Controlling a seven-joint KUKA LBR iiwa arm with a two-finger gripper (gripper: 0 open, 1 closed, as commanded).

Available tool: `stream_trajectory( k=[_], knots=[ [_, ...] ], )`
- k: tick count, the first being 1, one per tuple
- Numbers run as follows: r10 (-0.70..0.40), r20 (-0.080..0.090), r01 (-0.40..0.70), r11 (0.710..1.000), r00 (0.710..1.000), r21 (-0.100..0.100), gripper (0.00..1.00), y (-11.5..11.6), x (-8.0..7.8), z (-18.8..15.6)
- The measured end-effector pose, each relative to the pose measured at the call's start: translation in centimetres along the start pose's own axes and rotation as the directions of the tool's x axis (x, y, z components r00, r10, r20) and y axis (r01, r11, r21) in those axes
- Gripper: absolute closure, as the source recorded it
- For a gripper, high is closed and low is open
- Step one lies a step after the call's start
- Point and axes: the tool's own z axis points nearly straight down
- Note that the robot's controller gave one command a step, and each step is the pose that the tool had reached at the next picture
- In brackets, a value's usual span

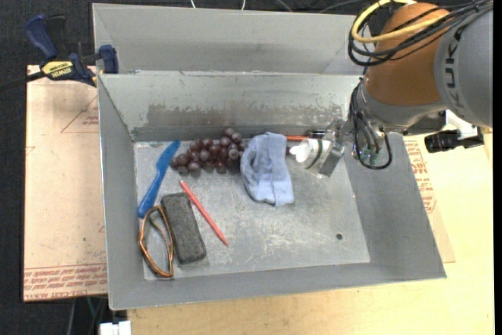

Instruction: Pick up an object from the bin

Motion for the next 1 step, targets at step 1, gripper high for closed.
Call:
stream_trajectory(
  k=[1],
  knots=[
    [0.035,0.009,-0.035,0.999,0.999,-0.004,1.0,1.58,-0.16,2.97]
  ],
)
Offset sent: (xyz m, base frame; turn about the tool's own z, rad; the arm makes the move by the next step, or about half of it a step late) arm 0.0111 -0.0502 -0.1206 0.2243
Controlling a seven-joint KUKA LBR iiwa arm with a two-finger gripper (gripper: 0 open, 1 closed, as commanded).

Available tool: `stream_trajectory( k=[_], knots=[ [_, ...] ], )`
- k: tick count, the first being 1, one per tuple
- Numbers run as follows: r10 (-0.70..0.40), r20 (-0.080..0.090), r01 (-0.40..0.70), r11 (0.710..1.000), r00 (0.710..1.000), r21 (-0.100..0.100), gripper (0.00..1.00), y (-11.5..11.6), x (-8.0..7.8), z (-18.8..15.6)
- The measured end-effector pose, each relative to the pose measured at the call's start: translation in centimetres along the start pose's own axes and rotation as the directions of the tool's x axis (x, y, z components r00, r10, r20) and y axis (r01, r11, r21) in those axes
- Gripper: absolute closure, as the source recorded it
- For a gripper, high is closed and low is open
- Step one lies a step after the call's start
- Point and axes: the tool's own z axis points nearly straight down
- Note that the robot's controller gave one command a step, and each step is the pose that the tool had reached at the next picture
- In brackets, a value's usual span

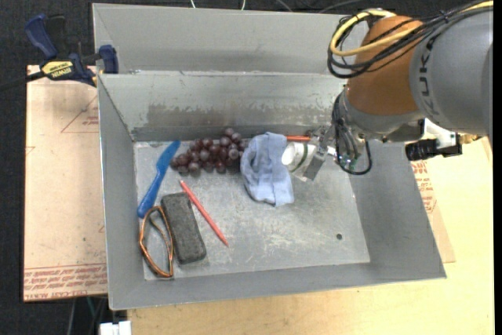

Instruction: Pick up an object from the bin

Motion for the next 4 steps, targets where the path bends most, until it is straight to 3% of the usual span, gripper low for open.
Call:
stream_trajectory(
  k=[1,2,3,4],
  knots=[
    [0.065,-0.002,-0.065,0.998,0.998,-0.005,1.0,-1.3,-0.7,4.0],
    [0.158,-0.001,-0.158,0.987,0.987,-0.005,1.0,-6.8,-3.4,10.5],
    [0.154,0.003,-0.154,0.988,0.988,0.0,1.0,-5.4,-2.6,7.8],
    [0.171,-0.003,-0.171,0.985,0.985,-0.003,1.0,-6.4,-2.1,8.0]
  ],
)
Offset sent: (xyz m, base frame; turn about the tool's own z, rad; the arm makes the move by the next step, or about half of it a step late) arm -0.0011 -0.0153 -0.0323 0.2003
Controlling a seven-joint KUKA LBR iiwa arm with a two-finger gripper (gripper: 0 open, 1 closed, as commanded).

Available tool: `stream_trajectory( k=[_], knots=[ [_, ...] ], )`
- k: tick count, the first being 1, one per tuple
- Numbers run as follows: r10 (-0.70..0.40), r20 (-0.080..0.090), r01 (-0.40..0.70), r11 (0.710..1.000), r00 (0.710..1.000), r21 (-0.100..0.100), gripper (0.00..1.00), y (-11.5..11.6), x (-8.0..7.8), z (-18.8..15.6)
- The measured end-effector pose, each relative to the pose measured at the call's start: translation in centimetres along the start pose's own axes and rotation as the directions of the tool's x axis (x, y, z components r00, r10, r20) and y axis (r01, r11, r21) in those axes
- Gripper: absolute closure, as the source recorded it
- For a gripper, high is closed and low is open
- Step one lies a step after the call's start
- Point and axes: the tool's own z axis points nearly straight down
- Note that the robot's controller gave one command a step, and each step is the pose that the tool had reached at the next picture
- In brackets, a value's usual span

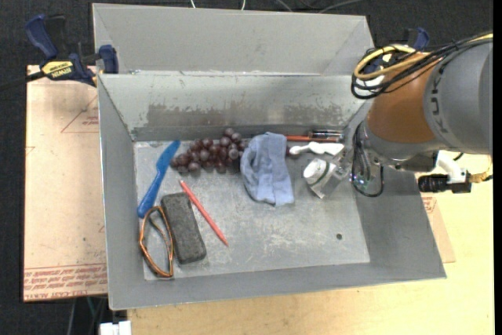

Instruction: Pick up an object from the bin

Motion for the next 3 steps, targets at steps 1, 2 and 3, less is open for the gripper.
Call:
stream_trajectory(
  k=[1,2,3],
  knots=[
    [0.022,0.007,-0.022,1.0,1.0,0.004,1.0,0.3,-1.1,0.6],
    [0.094,-0.004,-0.094,0.996,0.996,0.002,1.0,-2.5,-0.4,-4.2],
    [0.12,0.013,-0.12,0.993,0.993,-0.006,1.0,-2.5,-3.6,-3.9]
  ],
)
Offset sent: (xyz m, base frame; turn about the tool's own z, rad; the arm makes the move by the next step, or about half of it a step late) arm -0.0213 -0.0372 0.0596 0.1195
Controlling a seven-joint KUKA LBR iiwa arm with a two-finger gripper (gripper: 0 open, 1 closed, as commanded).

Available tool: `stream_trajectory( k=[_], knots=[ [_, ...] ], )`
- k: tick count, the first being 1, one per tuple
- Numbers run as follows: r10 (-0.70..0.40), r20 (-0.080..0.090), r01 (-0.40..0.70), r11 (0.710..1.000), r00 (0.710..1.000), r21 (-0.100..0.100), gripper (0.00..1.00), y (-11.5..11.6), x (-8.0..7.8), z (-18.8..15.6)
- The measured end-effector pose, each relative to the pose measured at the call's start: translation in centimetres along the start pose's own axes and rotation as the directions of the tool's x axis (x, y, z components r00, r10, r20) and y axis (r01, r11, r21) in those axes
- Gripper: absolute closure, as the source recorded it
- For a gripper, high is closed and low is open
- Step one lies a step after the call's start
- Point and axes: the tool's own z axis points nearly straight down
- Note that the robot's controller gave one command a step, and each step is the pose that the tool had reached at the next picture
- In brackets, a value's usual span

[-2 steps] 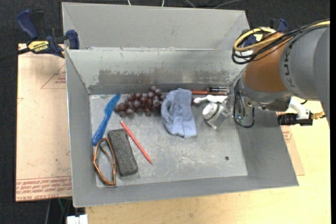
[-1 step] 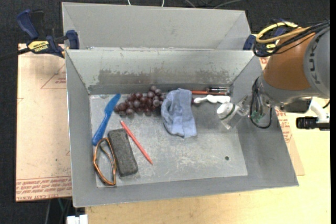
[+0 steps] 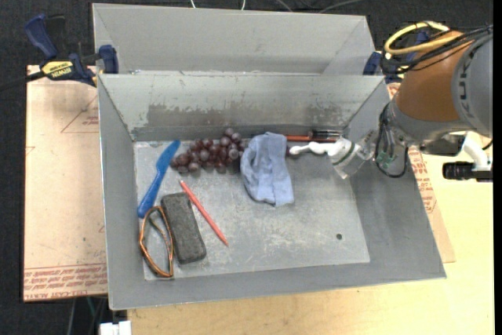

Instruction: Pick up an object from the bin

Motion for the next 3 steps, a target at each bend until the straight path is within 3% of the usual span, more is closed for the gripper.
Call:
stream_trajectory(
  k=[1,2,3],
  knots=[
    [0.133,-0.01,-0.133,0.991,0.991,0.007,1.0,0.8,0.0,4.7],
    [0.072,-0.003,-0.072,0.997,0.997,0.004,1.0,1.8,1.2,5.1],
    [0.201,-0.003,-0.201,0.98,0.98,0.006,1.0,4.4,2.2,-0.5]
  ],
)
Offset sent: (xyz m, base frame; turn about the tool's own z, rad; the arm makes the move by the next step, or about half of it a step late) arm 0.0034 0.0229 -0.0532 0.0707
